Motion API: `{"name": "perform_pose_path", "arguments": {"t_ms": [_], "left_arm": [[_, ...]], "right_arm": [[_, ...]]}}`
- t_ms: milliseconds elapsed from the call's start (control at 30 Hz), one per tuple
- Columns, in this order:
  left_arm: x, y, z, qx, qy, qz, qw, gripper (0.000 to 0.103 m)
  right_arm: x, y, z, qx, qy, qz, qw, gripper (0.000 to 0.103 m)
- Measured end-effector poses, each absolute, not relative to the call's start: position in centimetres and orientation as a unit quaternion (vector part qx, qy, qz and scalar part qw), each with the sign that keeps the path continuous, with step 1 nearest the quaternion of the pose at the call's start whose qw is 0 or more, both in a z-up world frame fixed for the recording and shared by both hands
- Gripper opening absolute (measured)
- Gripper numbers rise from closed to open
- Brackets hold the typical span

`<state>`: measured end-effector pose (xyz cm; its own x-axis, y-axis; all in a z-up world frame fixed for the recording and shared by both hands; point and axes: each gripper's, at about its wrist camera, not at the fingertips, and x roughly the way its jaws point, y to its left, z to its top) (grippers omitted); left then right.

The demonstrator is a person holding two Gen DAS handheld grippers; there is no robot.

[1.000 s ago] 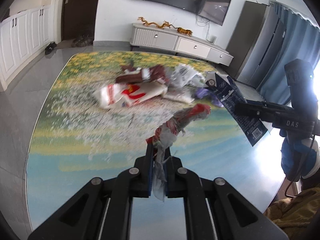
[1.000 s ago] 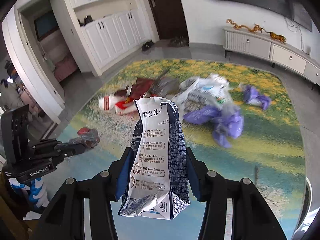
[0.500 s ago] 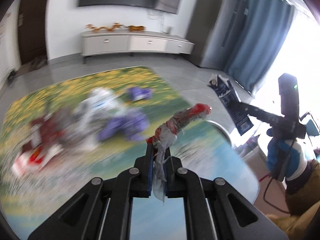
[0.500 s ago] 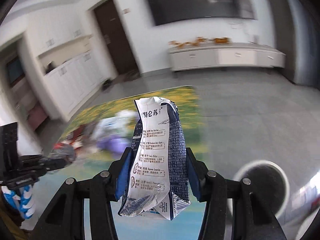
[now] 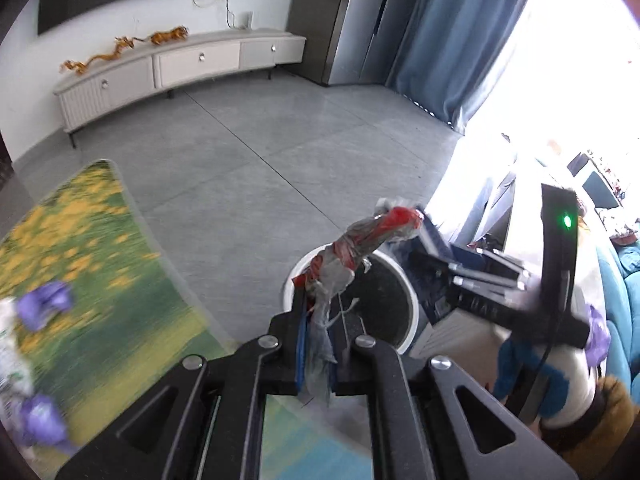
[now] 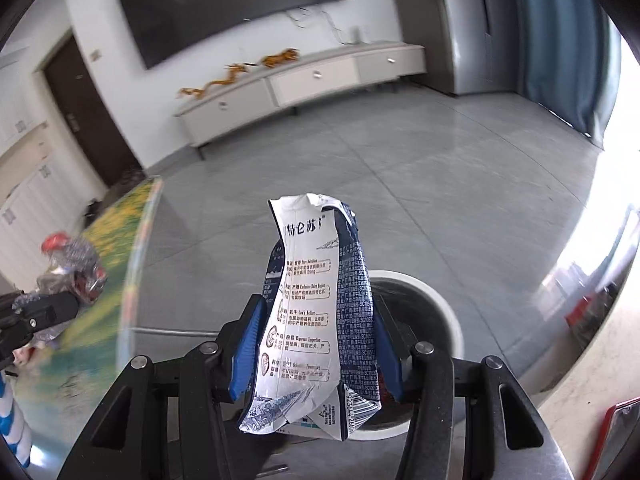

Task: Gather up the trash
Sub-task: 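Carry the wrapper and milk carton over the white bin, then open both tools to drop the wrapper and carton into the bin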

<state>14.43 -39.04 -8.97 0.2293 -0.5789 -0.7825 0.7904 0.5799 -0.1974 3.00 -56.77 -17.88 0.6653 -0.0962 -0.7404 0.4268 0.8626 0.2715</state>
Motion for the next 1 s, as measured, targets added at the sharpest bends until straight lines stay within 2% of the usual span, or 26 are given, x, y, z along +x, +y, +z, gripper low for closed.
{"name": "perform_pose_path", "arguments": {"t_ms": [167,233,367,400,467,500,533,1000], "left_arm": [[16.0,-43.8,-11.5,0.09,0.477,-0.455,0.747,0.009],[16.6,-45.5,-12.6,0.079,0.496,-0.456,0.735,0.01],[17.6,-47.0,-14.0,0.056,0.523,-0.459,0.716,0.011],[17.6,-47.0,-13.8,0.056,0.523,-0.458,0.717,0.014],[17.3,-46.7,-13.4,0.056,0.516,-0.462,0.719,0.029],[17.3,-46.6,-13.3,0.056,0.512,-0.461,0.722,0.042],[17.4,-46.4,-13.1,0.055,0.507,-0.46,0.727,0.045],[15.0,-39.2,-5.8,0.044,0.431,-0.451,0.78,0.045]], "right_arm": [[3.6,-59.0,-19.4,0.21,0.394,-0.196,0.873,0.052],[3.5,-59.7,-19.3,0.214,0.389,-0.21,0.871,0.06],[2.2,-60.5,-18.8,0.219,0.375,-0.233,0.87,0.065],[1.9,-60.6,-18.6,0.22,0.372,-0.236,0.87,0.065],[1.0,-60.8,-18.2,0.217,0.368,-0.244,0.871,0.066],[0.6,-60.8,-17.9,0.218,0.365,-0.245,0.871,0.066],[0.1,-60.8,-17.5,0.22,0.36,-0.247,0.872,0.066],[-3.1,-56.5,-11.0,0.203,0.305,-0.232,0.901,0.068]]}}
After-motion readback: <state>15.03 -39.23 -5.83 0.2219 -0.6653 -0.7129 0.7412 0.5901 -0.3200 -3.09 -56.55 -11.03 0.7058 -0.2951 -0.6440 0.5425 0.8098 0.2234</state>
